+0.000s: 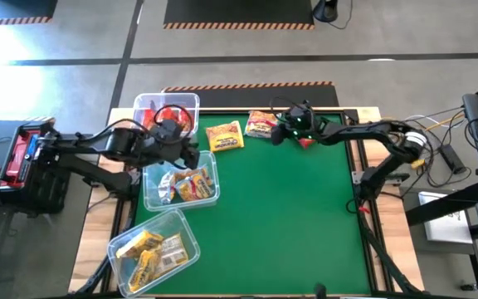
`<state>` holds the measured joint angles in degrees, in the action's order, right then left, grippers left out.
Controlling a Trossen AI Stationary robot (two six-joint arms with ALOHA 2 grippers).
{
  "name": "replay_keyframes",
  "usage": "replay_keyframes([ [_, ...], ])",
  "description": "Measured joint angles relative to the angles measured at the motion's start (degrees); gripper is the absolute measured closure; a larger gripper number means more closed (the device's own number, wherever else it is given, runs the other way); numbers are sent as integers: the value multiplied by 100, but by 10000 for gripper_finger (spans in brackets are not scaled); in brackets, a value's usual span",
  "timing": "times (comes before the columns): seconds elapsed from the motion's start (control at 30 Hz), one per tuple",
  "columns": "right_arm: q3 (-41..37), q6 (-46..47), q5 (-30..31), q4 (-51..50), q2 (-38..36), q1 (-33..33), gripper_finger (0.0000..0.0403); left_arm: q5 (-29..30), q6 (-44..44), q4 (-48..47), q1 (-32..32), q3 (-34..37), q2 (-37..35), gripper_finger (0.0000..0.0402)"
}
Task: Sort Maruchan noodles
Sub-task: Put the blue noodle pack into the middle transparent bin
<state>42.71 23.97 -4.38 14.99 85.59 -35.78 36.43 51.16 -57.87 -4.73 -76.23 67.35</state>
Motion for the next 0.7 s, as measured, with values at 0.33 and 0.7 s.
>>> replay_keyframes([
  [0.33, 1362, -635, 1, -843, 1007, -75, 349, 367, 98, 362, 0, 64, 337, 253],
  [0.7, 2715, -1514, 186, -2622, 1976, -88, 349, 508, 316, 828, 0, 96, 843, 253],
])
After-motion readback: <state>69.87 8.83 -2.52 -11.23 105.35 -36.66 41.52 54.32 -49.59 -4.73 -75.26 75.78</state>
